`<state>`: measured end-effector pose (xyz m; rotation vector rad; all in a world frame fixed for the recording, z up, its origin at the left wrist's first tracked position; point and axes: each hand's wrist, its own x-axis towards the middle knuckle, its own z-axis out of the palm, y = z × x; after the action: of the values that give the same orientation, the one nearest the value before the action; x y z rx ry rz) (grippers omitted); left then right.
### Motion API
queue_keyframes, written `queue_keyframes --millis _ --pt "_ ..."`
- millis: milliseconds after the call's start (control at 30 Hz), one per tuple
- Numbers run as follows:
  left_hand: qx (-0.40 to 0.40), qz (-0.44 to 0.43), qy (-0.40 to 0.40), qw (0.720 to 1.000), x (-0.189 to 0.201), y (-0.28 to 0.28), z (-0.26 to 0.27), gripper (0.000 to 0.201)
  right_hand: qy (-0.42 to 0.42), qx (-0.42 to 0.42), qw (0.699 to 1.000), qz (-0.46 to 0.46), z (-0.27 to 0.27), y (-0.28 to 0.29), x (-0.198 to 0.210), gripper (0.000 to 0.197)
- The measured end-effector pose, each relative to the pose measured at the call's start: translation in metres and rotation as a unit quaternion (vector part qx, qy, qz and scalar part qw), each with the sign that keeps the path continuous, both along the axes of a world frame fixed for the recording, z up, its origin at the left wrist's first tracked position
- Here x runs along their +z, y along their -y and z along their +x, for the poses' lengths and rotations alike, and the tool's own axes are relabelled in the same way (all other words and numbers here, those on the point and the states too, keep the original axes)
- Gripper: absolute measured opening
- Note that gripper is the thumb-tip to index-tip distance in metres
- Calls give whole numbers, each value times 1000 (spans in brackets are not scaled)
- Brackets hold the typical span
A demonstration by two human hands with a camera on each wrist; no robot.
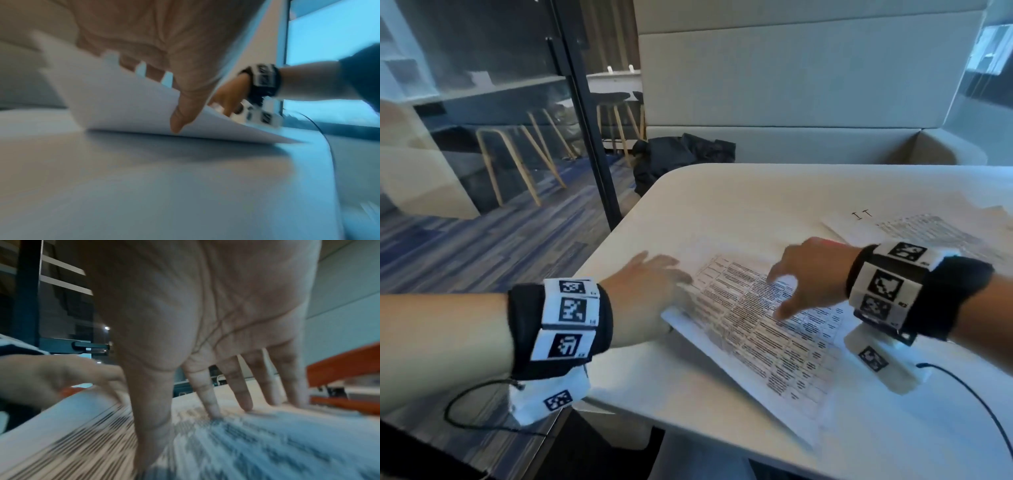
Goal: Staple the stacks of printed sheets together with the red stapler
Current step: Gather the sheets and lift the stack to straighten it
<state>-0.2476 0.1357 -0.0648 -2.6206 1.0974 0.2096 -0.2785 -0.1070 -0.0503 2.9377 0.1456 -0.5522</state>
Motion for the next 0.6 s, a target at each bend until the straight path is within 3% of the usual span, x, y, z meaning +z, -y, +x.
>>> queue_keyframes --millis 67,133,200,233,300,333,367,400,533,600 --pt "128 -156 -19 979 -5 -9 10 74 -36 -6 999 -1 -8 -9 -4 86" --pt "255 -332 -66 906 -11 -12 19 97 -40 -1 999 -8 -8 -12 -7 91" --pt "376 -465 -133 790 -15 -10 20 108 -40 1 999 -16 -6 -14 -10 92" --pt "426 -523 -198 711 -17 -8 19 106 -40 0 999 -19 -6 -16 -10 92" --pt "426 -617 -367 551 -13 -3 15 78 -34 -1 999 -20 -6 -18 -13 91" --pt "399 -630 -429 510 -9 0 9 59 -29 -4 999 -17 -6 -20 -15 91" --pt "374 -639 -453 496 -9 2 8 45 -24 -7 1000 -14 -6 -21 -16 91" --pt "363 -643 -439 512 -10 5 7 34 -19 -8 1000 -11 -6 -22 -17 90" --pt "341 -612 -292 651 -19 9 13 34 8 -14 999 39 -4 -17 -13 81" --pt "310 -616 -242 683 -10 7 18 32 63 -55 991 105 0 -5 -8 85"
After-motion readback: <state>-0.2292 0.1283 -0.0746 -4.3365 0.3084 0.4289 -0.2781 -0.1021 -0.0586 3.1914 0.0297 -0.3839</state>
